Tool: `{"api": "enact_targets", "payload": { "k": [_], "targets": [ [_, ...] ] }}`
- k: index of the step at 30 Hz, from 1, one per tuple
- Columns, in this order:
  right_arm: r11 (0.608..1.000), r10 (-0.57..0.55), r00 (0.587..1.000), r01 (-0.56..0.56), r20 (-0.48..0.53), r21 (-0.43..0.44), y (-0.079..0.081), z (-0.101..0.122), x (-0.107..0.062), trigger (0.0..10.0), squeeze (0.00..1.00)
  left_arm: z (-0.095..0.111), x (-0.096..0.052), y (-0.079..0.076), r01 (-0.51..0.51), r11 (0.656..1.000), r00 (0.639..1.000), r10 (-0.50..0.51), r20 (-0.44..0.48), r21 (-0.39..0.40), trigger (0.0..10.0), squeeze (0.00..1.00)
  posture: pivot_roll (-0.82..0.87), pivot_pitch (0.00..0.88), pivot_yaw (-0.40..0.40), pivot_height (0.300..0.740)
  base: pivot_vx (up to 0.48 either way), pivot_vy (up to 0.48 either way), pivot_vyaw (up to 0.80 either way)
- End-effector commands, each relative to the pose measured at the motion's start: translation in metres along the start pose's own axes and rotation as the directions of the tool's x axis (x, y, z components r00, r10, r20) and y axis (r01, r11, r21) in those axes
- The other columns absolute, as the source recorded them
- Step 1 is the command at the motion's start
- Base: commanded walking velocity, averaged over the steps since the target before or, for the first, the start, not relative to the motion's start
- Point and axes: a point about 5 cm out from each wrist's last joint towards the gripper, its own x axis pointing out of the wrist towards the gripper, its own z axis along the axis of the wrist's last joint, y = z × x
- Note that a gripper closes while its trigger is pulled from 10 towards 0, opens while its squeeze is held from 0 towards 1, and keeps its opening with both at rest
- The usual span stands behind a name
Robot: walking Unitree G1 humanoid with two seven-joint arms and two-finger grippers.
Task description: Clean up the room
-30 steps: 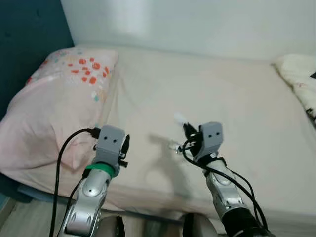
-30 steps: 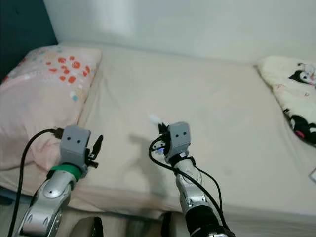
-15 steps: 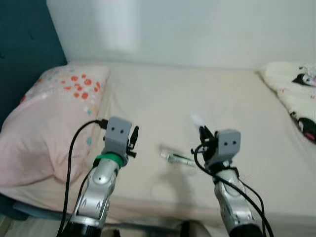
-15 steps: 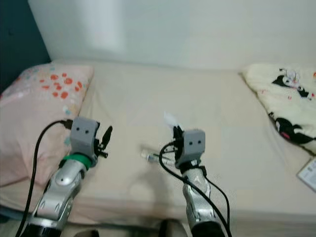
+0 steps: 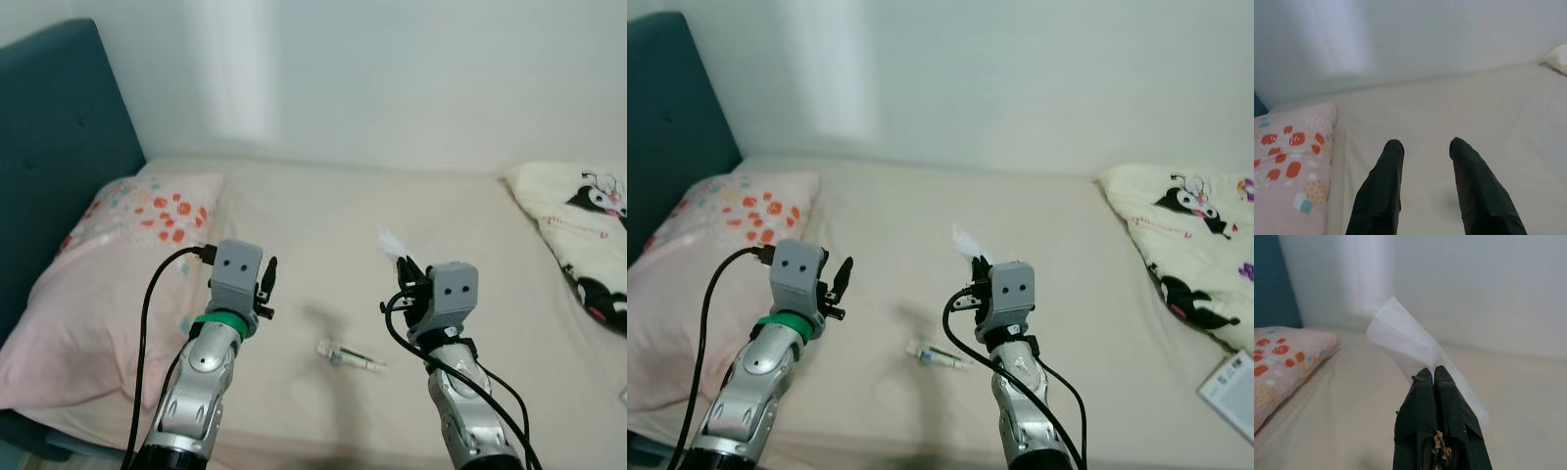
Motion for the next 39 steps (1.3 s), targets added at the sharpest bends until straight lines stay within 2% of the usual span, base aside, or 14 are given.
{"api": "enact_targets", "payload": {
  "k": [1,8,9,14,22,39],
  "targets": [
    [1.0,-0.014,0.999,0.014,-0.034,-0.008,0.001,-0.006,-0.006,10.0,0.0,-0.007,-0.001,0.001,-0.001,1.0,1.0,0.001,-0.026,-0.011,10.0,0.0,-0.1,0.0,0.037,0.74,0.0,0.0,0.0],
    [0.999,-0.039,0.999,0.039,-0.036,-0.016,0.004,-0.007,-0.007,10.0,0.0,-0.009,-0.003,0.002,0.005,1.0,0.999,-0.005,-0.035,-0.014,10.0,0.0,-0.1,0.0,0.049,0.74,0.0,0.0,0.0],
    [0.999,-0.033,0.999,0.033,-0.035,0.001,0.01,-0.007,-0.009,10.0,0.0,-0.011,-0.005,0.001,0.01,1.0,0.999,-0.01,-0.043,-0.016,10.0,0.0,-0.1,0.0,0.052,0.74,0.0,0.0,0.0],
    [1.0,-0.017,0.999,0.018,-0.036,0.019,0.017,-0.007,-0.009,10.0,0.0,-0.013,-0.006,0.0,0.011,1.0,0.999,-0.012,-0.049,-0.018,10.0,0.0,-0.09,0.0,0.053,0.74,0.0,0.0,0.0],
    [1.0,-0.013,0.999,0.014,-0.041,0.022,0.022,-0.007,-0.007,10.0,0.0,-0.012,-0.009,0.001,0.02,1.0,0.998,-0.02,-0.053,-0.005,10.0,0.0,-0.08,0.0,0.064,0.74,0.0,0.0,0.0],
    [0.999,-0.02,0.998,0.021,-0.054,0.024,0.024,-0.009,-0.01,10.0,0.0,-0.012,-0.009,0.001,0.032,0.999,0.998,-0.032,-0.057,0.001,10.0,0.0,-0.09,0.0,0.074,0.74,-0.28,0.0,0.0]
  ]
}}
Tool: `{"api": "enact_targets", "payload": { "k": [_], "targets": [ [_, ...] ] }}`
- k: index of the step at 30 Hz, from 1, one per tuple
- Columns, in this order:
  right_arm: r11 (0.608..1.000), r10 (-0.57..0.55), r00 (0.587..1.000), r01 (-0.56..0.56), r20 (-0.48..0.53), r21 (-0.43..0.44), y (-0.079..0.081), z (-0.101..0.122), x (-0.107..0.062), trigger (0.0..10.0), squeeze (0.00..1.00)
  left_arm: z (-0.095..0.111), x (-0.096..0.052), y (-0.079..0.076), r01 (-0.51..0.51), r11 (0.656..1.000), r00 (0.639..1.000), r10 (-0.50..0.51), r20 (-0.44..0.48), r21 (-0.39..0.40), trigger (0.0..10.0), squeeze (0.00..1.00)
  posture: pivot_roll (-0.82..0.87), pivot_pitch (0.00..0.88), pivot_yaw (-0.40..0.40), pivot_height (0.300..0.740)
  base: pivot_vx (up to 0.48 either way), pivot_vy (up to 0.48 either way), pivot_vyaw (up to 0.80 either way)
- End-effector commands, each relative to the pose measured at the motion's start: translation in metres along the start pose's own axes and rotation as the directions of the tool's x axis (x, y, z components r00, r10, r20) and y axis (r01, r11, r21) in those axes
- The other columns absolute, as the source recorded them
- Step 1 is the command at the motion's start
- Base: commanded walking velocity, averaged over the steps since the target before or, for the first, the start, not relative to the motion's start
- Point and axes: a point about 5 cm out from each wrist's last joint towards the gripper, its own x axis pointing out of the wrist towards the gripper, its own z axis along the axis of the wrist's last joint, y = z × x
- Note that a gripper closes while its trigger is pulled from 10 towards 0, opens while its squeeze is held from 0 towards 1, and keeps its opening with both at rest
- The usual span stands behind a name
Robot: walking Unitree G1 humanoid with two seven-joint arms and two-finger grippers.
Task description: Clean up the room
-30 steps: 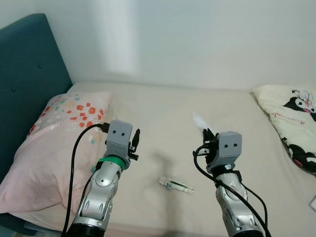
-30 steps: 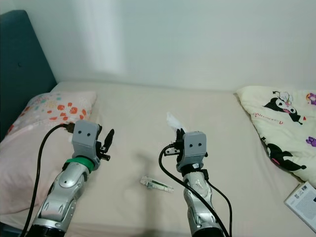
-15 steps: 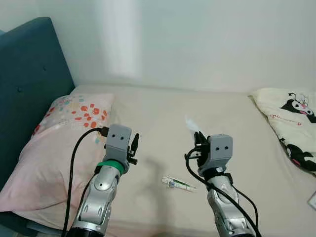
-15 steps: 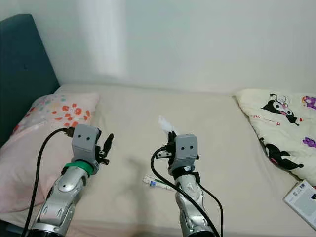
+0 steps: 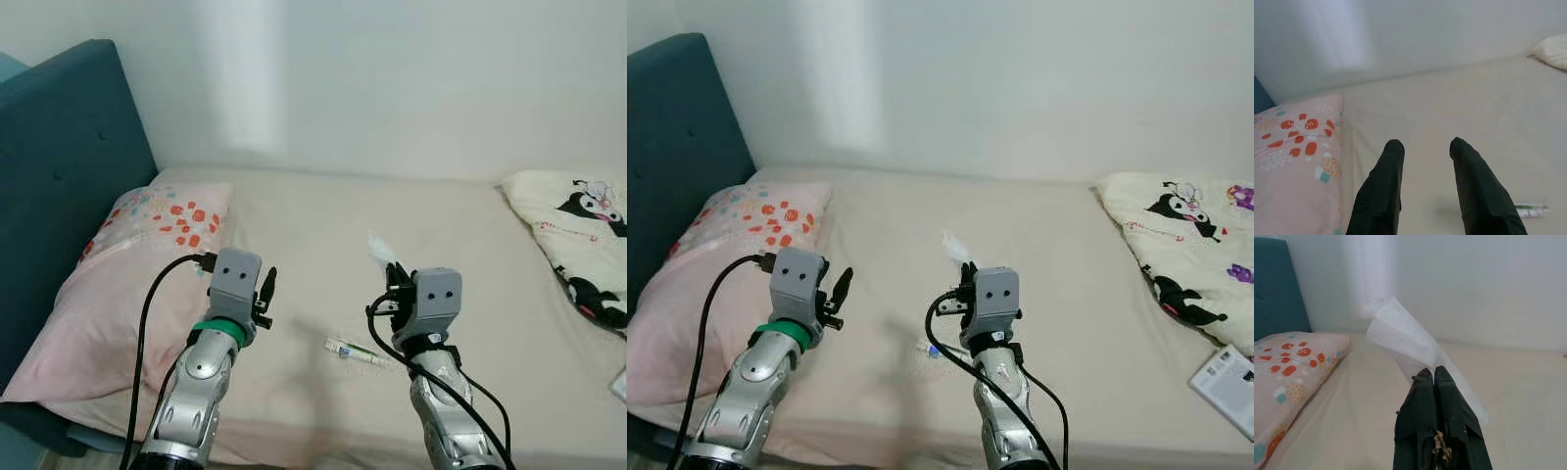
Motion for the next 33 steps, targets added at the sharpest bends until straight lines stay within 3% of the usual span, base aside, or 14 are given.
{"api": "enact_targets", "payload": {
  "k": [1,33],
  "targets": [
    [1.0,0.001,1.0,-0.001,-0.023,-0.009,0.0005,-0.0039,-0.0033,10.0,0.0,-0.0033,-0.0027,-0.0001,0.004,1.0,1.0,-0.004,-0.017,-0.006,10.0,0.0,-0.09,0.0,0.074,0.74,-0.296,0.0,0.0],
    [1.0,0.005,0.999,-0.005,-0.034,-0.009,0.0084,-0.0062,-0.0004,10.0,0.0,-0.0008,-0.0005,0.0028,0.017,1.0,1.0,-0.017,-0.012,0.009,10.0,0.0,-0.08,0.0,0.091,0.74,-0.296,0.0,0.0]
  ]
}}
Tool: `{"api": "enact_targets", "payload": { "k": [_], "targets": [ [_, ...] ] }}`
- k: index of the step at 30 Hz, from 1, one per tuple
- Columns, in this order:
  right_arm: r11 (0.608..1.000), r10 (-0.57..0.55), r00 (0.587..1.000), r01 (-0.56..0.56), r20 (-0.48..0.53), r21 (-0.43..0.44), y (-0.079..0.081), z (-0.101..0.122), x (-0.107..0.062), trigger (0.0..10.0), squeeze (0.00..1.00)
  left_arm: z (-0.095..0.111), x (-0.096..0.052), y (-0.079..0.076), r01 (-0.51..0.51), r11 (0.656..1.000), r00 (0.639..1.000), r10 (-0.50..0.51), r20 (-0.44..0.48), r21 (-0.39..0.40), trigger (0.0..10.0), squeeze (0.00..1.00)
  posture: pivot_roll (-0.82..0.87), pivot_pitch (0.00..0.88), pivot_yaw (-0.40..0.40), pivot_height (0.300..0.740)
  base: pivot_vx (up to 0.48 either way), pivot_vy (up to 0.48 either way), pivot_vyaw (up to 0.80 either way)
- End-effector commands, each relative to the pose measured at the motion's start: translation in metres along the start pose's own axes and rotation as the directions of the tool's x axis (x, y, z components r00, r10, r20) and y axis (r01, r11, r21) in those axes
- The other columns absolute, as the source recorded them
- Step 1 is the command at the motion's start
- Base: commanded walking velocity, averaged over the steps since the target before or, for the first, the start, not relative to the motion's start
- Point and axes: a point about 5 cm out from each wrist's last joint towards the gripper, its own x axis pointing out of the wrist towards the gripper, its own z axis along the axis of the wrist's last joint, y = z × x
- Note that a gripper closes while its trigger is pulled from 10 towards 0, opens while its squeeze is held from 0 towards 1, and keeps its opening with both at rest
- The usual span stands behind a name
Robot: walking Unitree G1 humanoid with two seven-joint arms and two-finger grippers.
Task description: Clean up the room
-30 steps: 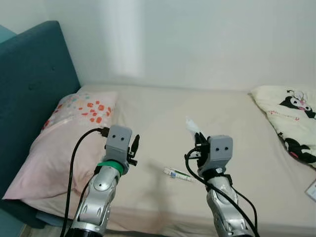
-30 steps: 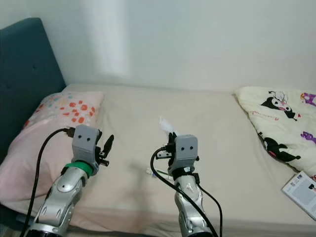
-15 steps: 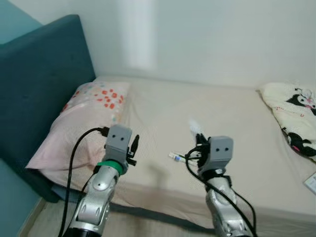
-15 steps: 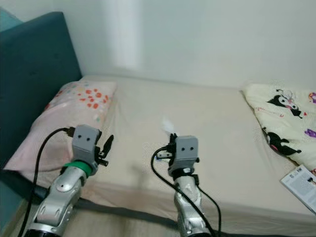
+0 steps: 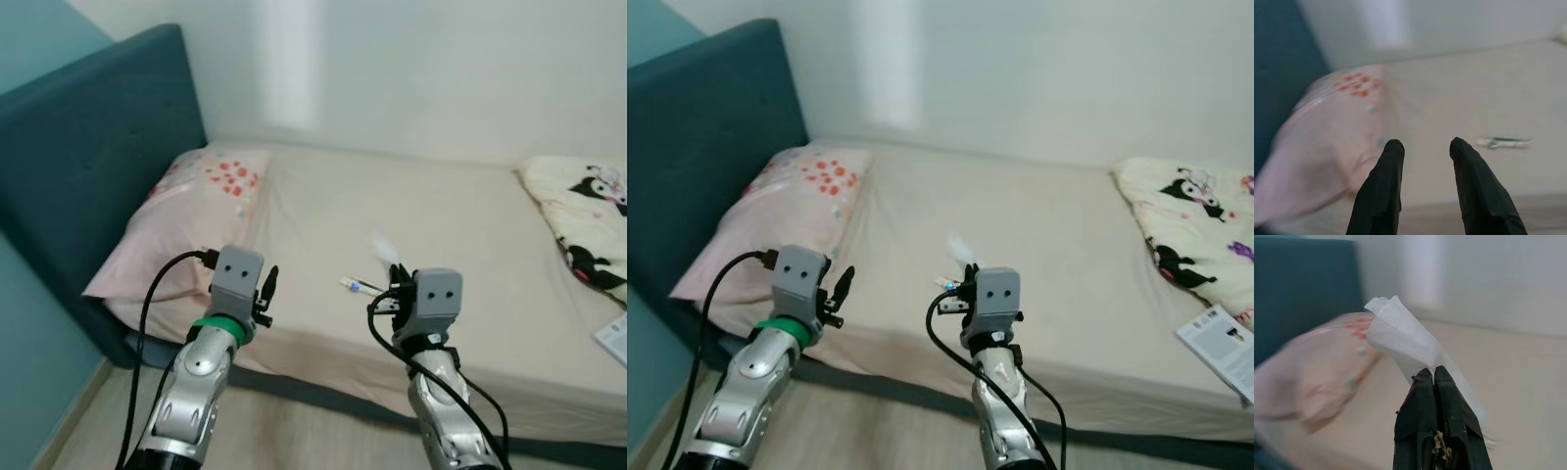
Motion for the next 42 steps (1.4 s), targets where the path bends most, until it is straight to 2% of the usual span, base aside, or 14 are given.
{"api": "enact_targets", "payload": {
  "k": [1,17,25,29,32,36,38,39,40,42],
  "targets": [
    [1.0,-0.004,1.0,0.004,-0.018,-0.005,-0.001,-0.004,-0.002,10.0,0.0,-0.003,-0.001,-0.003,0.013,1.0,1.0,-0.013,-0.013,-0.01,10.0,0.0,-0.08,0.0,0.091,0.74,-0.296,0.0,0.0],
    [0.999,0.028,0.999,-0.028,-0.017,-0.035,0.002,-0.005,-0.001,10.0,0.0,-0.002,-0.002,-0.002,0.017,1.0,1.0,-0.017,-0.012,-0.006,10.0,0.0,-0.07,0.0,0.094,0.74,-0.275,0.0,0.0],
    [0.999,0.048,0.999,-0.048,-0.017,-0.024,0.004,-0.005,-0.002,10.0,0.0,-0.006,-0.002,-0.002,0.023,1.0,0.999,-0.022,-0.032,0.018,10.0,0.0,-0.08,0.0,0.094,0.74,0.0,0.0,0.75],
    [0.997,0.071,0.997,-0.072,-0.038,-0.022,0.007,-0.01,-0.004,10.0,0.0,-0.014,-0.005,0.0,0.033,0.997,0.997,-0.028,-0.065,0.065,10.0,0.0,-0.08,0.0,0.094,0.74,0.0,0.0,0.8],
    [0.996,0.081,0.995,-0.082,-0.063,-0.022,0.008,-0.017,-0.008,10.0,0.0,-0.039,-0.015,0.009,0.041,0.987,0.985,-0.014,-0.17,0.155,10.0,0.0,-0.08,0.0,0.099,0.74,0.0,0.0,0.79],
    [0.996,0.083,0.994,-0.085,-0.071,-0.021,0.008,-0.019,-0.009,10.0,0.0,-0.05,-0.021,0.015,0.042,0.984,0.977,-0.005,-0.215,0.171,10.0,0.0,-0.08,0.0,0.102,0.74,0.0,0.0,0.79],
    [0.995,0.093,0.992,-0.095,-0.087,-0.019,0.01,-0.023,-0.011,10.0,0.0,-0.068,-0.033,0.025,0.023,0.981,0.961,0.031,-0.277,0.19,10.0,0.0,-0.08,0.0,0.105,0.74,0.0,0.0,0.79],
    [0.995,0.093,0.992,-0.095,-0.087,-0.019,0.01,-0.023,-0.011,10.0,0.0,-0.068,-0.033,0.025,0.023,0.981,0.961,0.031,-0.277,0.19,10.0,0.0,-0.08,0.0,0.105,0.74,0.0,0.0,0.79],
    [0.994,0.105,0.99,-0.107,-0.097,-0.014,0.014,-0.026,-0.012,10.0,0.0,-0.078,-0.041,0.032,-0.004,0.983,0.945,0.063,-0.32,0.183,10.0,0.0,-0.07,0.0,0.105,0.74,0.0,0.0,0.79],
    [0.993,0.118,0.988,-0.12,-0.103,-0.009,0.018,-0.027,-0.012,10.0,0.0,-0.082,-0.046,0.035,-0.019,0.984,0.938,0.08,-0.338,0.179,10.0,0.0,-0.07,0.0,0.105,0.74,0.0,0.0,0.79]
  ]
}}
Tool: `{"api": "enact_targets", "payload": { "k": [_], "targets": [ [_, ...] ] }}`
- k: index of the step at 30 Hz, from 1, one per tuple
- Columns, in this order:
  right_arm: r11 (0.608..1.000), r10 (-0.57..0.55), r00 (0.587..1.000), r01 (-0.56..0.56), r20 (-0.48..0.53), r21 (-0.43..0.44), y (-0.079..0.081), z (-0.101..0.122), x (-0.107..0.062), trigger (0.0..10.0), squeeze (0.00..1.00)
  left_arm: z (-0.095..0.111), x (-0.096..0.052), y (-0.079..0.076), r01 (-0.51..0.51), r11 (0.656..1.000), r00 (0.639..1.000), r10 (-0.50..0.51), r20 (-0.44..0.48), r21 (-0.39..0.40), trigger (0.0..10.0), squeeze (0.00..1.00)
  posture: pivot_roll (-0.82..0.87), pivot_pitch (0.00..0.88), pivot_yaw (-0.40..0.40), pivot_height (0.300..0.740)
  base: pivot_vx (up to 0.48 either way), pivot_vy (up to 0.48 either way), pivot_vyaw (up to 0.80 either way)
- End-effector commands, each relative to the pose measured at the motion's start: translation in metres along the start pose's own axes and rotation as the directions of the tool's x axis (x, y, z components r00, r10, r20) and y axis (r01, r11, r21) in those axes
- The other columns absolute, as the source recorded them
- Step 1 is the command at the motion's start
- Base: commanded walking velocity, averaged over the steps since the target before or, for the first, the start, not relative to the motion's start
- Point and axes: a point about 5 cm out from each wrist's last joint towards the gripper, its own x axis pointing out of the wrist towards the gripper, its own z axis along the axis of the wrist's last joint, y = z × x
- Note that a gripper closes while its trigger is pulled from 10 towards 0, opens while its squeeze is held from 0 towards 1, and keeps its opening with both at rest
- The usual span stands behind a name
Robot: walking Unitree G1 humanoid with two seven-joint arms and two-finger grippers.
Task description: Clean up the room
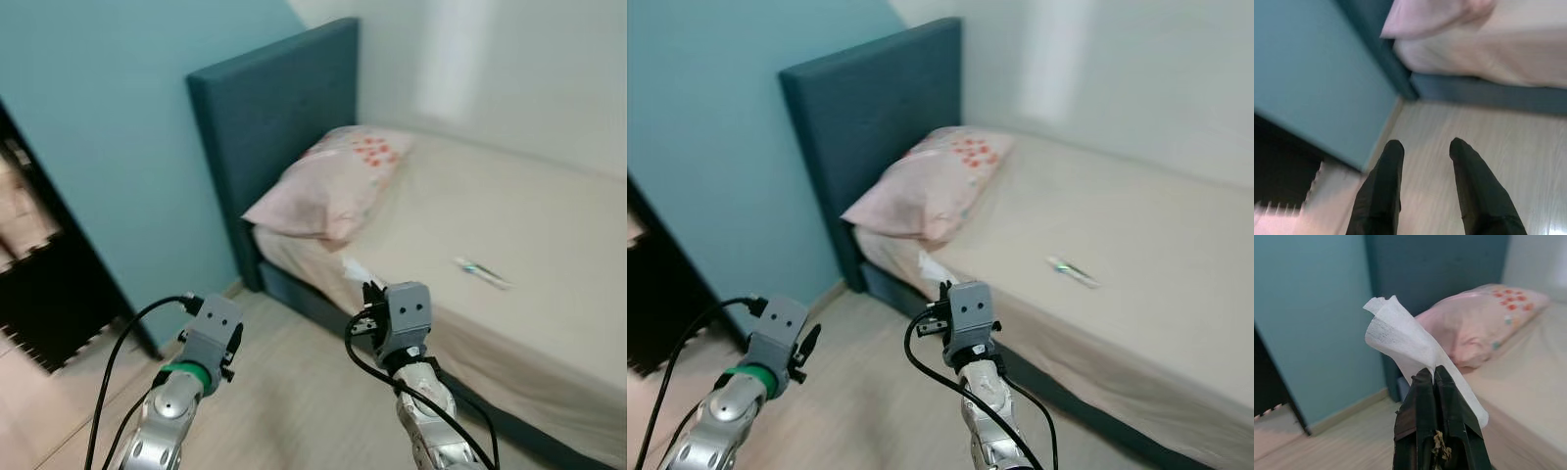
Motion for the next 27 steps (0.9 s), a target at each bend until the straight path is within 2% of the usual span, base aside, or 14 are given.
{"api": "enact_targets", "payload": {
  "k": [1,8,17,27],
  "targets": [
    [1.0,0.01,1.0,-0.01,-0.012,0.004,0.004,-0.004,-0.002,10.0,0.0,-0.008,-0.002,0.004,-0.013,1.0,0.999,0.013,-0.036,0.0,10.0,0.0,-0.07,0.0,0.105,0.74,0.0,0.0,0.79],
    [0.999,0.046,0.999,-0.046,-0.023,-0.002,0.01,-0.007,-0.003,10.0,0.0,-0.008,-0.003,0.003,-0.029,1.0,0.999,0.028,-0.017,-0.006,10.0,0.0,-0.07,0.0,0.095,0.74,0.0,0.0,0.79],
    [0.998,0.056,0.998,-0.057,-0.027,-0.009,0.008,-0.009,-0.004,10.0,0.0,0.0,-0.001,-0.001,-0.048,0.996,0.998,0.05,0.03,-0.08,10.0,0.0,-0.07,0.0,0.081,0.74,0.0,0.0,0.79],
    [0.995,0.1,0.994,-0.101,-0.03,-0.02,0.008,-0.008,-0.002,10.0,0.0,0.009,0.0,-0.008,-0.068,0.992,0.993,0.077,0.086,-0.105,10.0,0.0,-0.06,0.0,0.017,0.74,0.0,0.0,0.79]
  ]
}}
